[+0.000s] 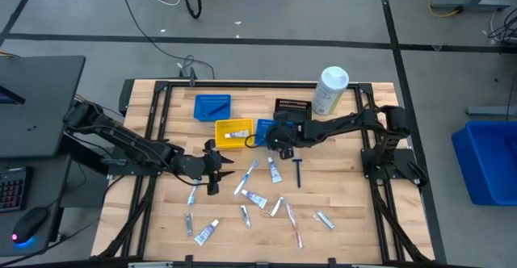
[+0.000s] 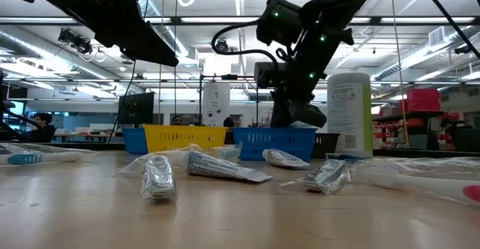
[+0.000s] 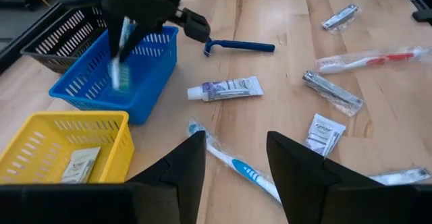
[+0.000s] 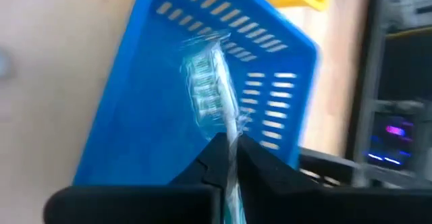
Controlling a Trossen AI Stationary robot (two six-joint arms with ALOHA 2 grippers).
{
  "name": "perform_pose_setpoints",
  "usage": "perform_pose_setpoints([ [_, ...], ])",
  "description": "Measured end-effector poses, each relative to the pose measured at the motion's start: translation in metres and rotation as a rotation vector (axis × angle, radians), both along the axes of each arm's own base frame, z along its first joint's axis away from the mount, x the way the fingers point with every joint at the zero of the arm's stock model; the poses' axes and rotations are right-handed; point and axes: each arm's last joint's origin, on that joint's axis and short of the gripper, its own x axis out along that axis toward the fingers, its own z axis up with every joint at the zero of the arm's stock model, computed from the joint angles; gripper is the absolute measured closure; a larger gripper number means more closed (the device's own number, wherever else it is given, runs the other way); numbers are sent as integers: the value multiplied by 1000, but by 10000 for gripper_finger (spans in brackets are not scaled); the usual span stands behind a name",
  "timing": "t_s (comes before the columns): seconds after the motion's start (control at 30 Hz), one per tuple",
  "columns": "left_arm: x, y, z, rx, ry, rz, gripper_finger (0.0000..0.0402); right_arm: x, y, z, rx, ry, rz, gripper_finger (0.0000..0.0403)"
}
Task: Pick & Place Travel size toiletries
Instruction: Put the green toothbrush into the right blue basket, then put the nail cutter into the black basket
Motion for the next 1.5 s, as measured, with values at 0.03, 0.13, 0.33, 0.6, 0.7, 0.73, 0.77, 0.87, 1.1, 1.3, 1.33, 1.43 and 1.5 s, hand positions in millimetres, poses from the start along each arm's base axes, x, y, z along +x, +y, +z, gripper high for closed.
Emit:
perform_pose_setpoints([
  [0.03,0,0,0,5,1,-3,237,0,0,0,26,2,20,372],
  [0.13,0,0,0,9,2,-5,237,2,1,0,75,-16,56,357],
  [0.33,0,0,0,7,2,-8,237,3,1,1,77,-35,44,312],
  [0.6,0,0,0,4,2,-7,237,9,8,11,22,-75,13,259],
  [0.7,0,0,0,4,2,-7,237,12,13,20,-6,-79,-40,236],
  [0.73,0,0,0,4,2,-6,237,14,15,24,2,-87,-54,228],
  [0.77,0,0,0,4,2,-7,237,15,19,29,21,-94,-59,221],
  [0.87,0,0,0,4,2,-6,237,17,34,39,105,-68,-49,202],
  [1.1,0,0,0,-3,0,-3,237,16,81,67,189,-38,-32,178],
  [1.3,0,0,0,-9,-1,0,237,4,121,74,249,-3,-60,168],
  [1.33,0,0,0,-13,-1,3,237,1,127,74,264,-4,-82,166],
  [1.43,0,0,0,-37,-6,15,237,-8,142,73,308,-3,-178,159],
  [1.5,0,0,0,-50,-8,22,237,-15,150,72,340,-9,-268,156],
])
